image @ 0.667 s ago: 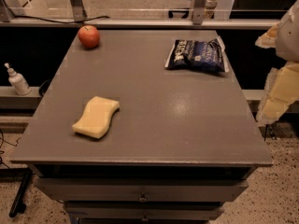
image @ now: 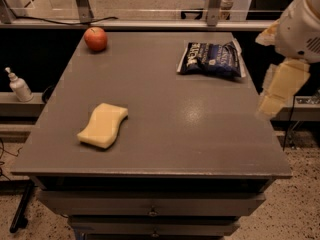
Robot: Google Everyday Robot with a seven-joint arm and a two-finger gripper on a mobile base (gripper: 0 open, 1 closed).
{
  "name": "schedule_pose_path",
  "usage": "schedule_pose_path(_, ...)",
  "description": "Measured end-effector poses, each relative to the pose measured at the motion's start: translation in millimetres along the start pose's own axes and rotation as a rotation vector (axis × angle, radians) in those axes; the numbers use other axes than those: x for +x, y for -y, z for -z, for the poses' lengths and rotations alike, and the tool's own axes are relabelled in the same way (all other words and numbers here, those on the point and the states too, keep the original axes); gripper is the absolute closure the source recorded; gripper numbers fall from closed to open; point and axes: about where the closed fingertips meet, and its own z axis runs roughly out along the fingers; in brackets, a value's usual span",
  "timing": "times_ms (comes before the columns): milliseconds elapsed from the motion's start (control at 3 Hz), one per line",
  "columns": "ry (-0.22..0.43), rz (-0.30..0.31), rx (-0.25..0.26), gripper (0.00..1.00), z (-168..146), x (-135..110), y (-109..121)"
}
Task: Move apple near sponge
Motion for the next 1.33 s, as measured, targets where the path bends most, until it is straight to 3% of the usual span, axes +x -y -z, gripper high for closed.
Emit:
schedule_pose_path(667,0.094,0.026,-0.004,0.00,-25.2,-37.3,29.5)
schedule_pose_path(1333,0.120,0.033,-0.006,0.00,-31.7,-47.9,37.2)
